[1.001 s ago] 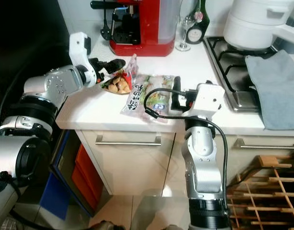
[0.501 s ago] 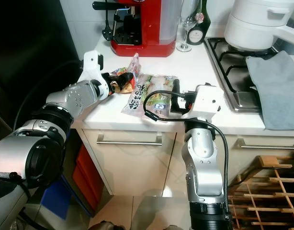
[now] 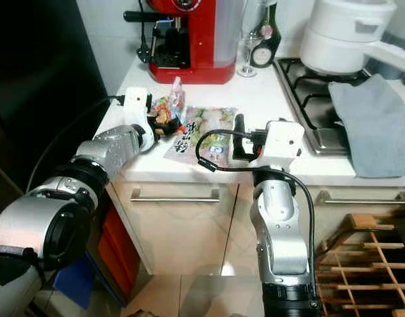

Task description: Restocking fridge

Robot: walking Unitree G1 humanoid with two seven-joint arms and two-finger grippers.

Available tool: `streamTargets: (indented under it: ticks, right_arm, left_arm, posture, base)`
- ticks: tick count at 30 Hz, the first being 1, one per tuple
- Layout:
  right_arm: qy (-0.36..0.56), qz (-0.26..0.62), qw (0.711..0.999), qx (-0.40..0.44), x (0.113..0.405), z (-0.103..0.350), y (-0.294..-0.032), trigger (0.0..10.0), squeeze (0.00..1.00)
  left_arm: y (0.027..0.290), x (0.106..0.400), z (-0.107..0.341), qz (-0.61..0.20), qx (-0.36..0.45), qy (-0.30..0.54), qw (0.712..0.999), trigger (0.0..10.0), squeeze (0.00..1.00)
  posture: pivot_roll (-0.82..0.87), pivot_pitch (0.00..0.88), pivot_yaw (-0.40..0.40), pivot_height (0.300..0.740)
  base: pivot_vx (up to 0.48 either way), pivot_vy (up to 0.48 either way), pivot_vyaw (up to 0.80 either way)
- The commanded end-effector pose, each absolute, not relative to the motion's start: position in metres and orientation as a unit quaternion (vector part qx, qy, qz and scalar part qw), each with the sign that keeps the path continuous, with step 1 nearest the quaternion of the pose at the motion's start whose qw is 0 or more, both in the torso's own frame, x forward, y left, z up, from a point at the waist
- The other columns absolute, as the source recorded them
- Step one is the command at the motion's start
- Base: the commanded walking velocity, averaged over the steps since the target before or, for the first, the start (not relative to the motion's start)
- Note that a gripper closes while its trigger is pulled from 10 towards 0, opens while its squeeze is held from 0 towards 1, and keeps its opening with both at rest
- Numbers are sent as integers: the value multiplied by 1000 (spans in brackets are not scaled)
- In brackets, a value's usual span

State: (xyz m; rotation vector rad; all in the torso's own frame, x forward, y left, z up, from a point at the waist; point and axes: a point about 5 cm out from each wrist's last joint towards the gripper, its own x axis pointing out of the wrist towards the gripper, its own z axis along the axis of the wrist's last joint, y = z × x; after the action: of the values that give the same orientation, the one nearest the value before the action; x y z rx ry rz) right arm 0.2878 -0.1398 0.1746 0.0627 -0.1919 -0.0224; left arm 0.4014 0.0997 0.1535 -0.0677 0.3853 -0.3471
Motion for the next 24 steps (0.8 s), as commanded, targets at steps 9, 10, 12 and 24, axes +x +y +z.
streamTargets:
  ticks: [9, 10, 12, 24]
  right_arm:
    - [-91, -1, 995, 34, 290, 175, -134, 10000, 0]
    - [-90, 0, 995, 34, 290, 175, -134, 10000, 0]
    - [-89, 0, 995, 34, 290, 174, -134, 10000, 0]
    - [-85, -11, 996, 34, 292, 171, -140, 10000, 0]
  left_arm:
    - [100, 382, 110, -177, -27, 277, 944, 0, 0]
    - [99, 382, 110, -179, -30, 275, 944, 0, 0]
    - [98, 382, 110, -188, -36, 271, 943, 0, 0]
    - [91, 402, 164, -247, -8, 144, 958, 0, 0]
  posture:
    - [-127, 0, 63, 740]
    - [-126, 0, 63, 740]
    - [-125, 0, 63, 740]
    - [-118, 0, 55, 740]
  base:
    - [0, 0, 0]
    - [0, 0, 0]
    - [0, 0, 0]
    - [0, 0, 0]
